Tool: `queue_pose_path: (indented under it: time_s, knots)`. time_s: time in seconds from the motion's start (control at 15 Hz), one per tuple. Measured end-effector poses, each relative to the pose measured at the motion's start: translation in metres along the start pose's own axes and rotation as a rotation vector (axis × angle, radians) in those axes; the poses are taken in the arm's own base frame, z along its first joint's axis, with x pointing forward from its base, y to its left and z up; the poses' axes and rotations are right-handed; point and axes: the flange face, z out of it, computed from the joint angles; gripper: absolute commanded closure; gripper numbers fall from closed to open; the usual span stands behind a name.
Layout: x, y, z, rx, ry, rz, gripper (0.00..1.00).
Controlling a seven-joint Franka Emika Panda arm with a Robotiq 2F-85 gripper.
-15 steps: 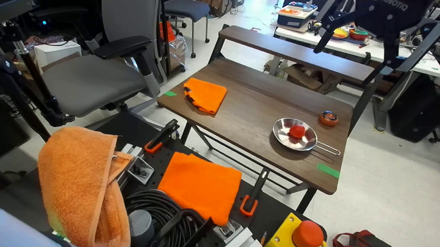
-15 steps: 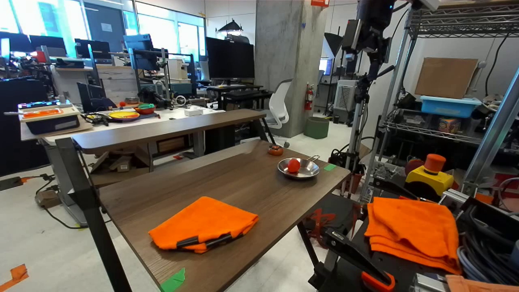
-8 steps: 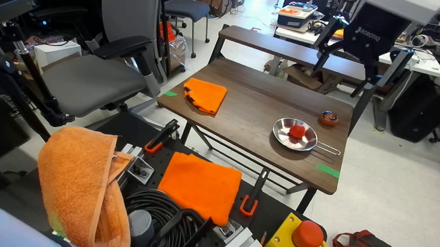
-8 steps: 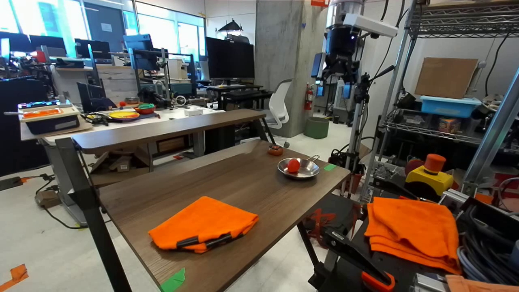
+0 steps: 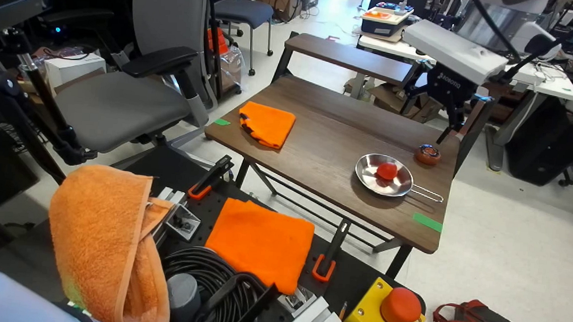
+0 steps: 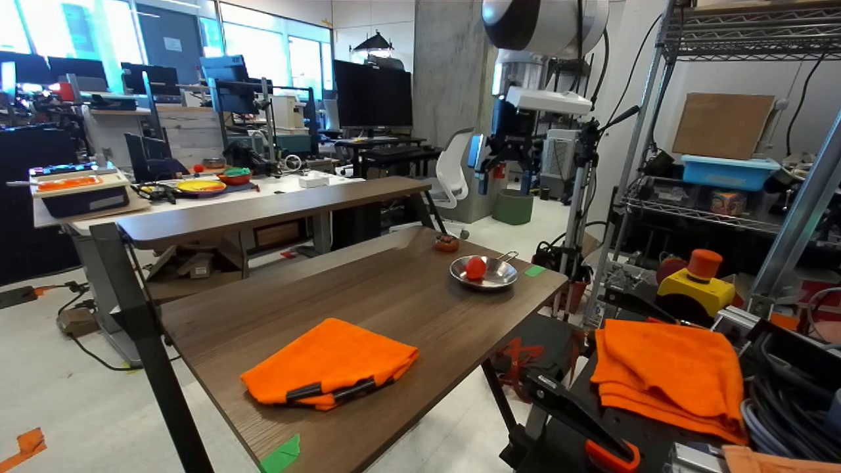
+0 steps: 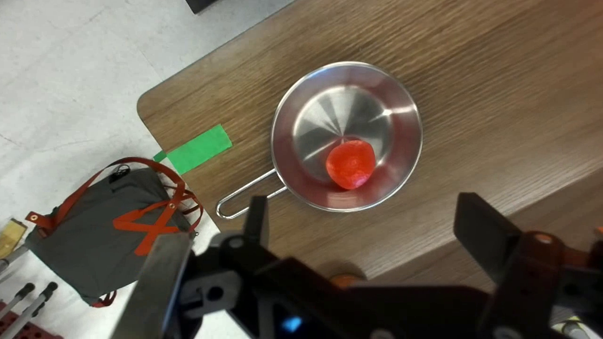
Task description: Remove the red object from the pan
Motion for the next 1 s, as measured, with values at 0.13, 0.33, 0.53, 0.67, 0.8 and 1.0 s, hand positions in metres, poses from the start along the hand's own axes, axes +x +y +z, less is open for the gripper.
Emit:
queue_pose_path:
  time_s: [0.13,0.33,0.53,0.67,0.8,1.0]
  knots:
    - [0.006,-0.007,0.013,0.01,0.03,0.014,0.0]
    - [0.015,-0.015,0.03,0.023,0.059,0.04,0.0]
    - [0.022,-0.02,0.047,0.021,0.063,0.057,0.0]
    - [0.026,-0.022,0.06,0.016,0.06,0.069,0.0]
    - [0.029,-0.023,0.073,0.011,0.051,0.08,0.0]
    - [0.031,-0.024,0.095,-0.001,0.032,0.093,0.0]
